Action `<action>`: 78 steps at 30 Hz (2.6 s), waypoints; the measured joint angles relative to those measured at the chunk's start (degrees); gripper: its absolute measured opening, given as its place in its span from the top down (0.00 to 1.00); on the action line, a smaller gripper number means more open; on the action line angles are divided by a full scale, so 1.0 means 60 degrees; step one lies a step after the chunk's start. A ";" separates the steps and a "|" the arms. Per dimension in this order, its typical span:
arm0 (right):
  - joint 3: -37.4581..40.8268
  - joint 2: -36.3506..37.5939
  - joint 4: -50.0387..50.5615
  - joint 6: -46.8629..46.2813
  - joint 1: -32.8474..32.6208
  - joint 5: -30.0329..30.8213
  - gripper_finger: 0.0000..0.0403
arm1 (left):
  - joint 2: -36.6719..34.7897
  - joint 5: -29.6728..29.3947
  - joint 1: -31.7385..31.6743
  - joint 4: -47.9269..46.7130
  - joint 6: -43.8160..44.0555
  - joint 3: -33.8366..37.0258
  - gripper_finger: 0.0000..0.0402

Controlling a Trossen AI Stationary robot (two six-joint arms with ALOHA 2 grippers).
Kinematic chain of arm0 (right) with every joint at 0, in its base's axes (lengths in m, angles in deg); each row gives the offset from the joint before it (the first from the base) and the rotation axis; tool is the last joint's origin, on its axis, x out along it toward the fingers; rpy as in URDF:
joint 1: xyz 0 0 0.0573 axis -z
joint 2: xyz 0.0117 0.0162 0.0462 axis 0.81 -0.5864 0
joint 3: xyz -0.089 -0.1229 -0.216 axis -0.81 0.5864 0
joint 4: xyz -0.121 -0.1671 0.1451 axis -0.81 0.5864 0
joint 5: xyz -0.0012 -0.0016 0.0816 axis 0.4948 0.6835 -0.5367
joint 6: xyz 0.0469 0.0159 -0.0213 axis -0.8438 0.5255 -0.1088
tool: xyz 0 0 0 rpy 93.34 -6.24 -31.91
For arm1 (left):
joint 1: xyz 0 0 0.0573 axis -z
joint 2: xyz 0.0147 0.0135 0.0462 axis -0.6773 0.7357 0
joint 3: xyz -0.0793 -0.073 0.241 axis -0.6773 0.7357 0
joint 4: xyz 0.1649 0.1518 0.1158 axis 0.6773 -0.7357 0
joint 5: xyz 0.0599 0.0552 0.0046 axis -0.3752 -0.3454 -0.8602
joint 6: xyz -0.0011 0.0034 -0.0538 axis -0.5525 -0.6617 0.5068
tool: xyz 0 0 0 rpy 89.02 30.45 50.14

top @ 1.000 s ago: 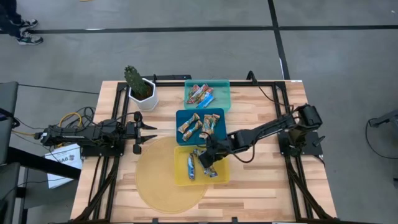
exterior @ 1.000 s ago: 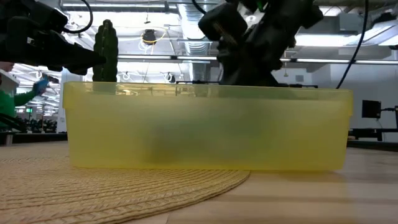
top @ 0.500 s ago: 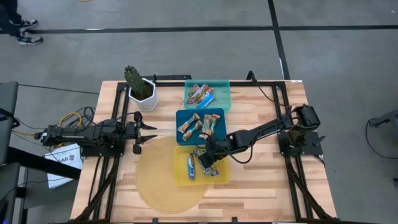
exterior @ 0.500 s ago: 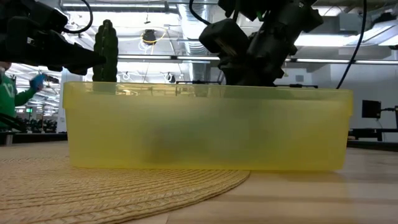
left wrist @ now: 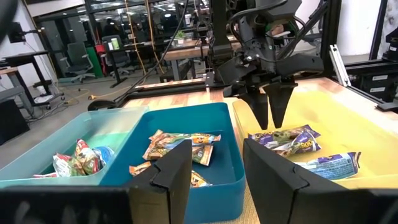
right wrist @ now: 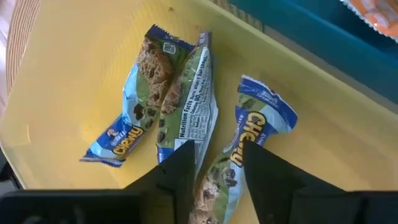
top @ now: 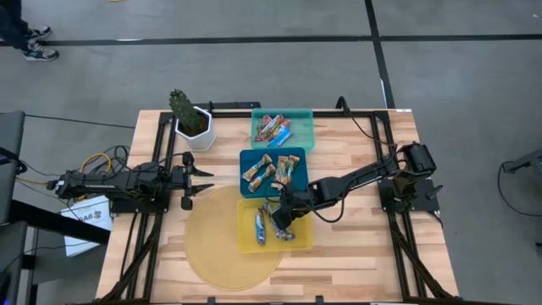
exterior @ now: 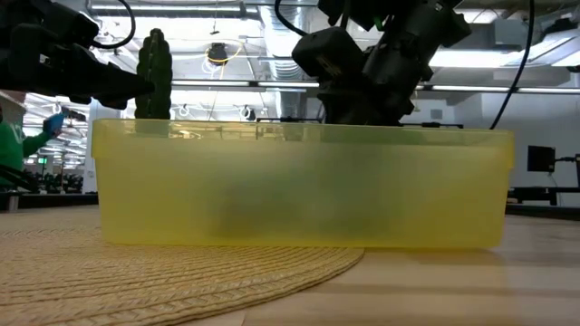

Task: Pick and place Granola Bars by type
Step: Return to Home Position

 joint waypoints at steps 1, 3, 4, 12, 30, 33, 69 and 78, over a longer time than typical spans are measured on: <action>0.0000 0.0000 -0.0001 0.0206 -0.0006 0.0000 0.67 | 0.0001 0.0000 0.0002 0.0000 0.0000 0.0002 0.66; 0.0007 0.0030 -0.0017 0.0707 -0.0071 0.0003 0.65 | -0.0002 0.0000 0.0002 0.0000 -0.0014 0.0002 0.66; 0.0021 0.0098 -0.0001 0.1028 -0.0120 0.0004 0.64 | 0.0001 0.0000 0.0001 0.0000 -0.0016 -0.0001 0.66; 0.0644 0.1782 -0.0091 0.3374 -0.0724 0.0363 0.60 | -0.0002 0.0000 0.0002 0.0000 0.0000 -0.0001 0.66; 0.6183 0.8648 -0.2136 0.6004 -0.1999 0.1871 0.60 | -0.0002 0.0000 0.0000 0.0000 -0.0002 0.0000 0.66; 0.7102 0.9315 -0.3331 0.7463 -0.1934 0.1484 0.60 | -0.0002 0.0000 0.0002 0.0000 -0.0015 -0.0001 0.66; 1.0612 1.5892 -0.3229 1.1183 -0.0936 -0.1126 0.66 | -0.0002 0.0000 -0.0001 0.0000 -0.0005 0.0002 0.66; 1.0615 1.6254 -0.3107 1.1319 -0.0936 -0.0285 0.66 | 0.0000 0.0000 0.0002 0.0000 -0.0013 0.0001 0.66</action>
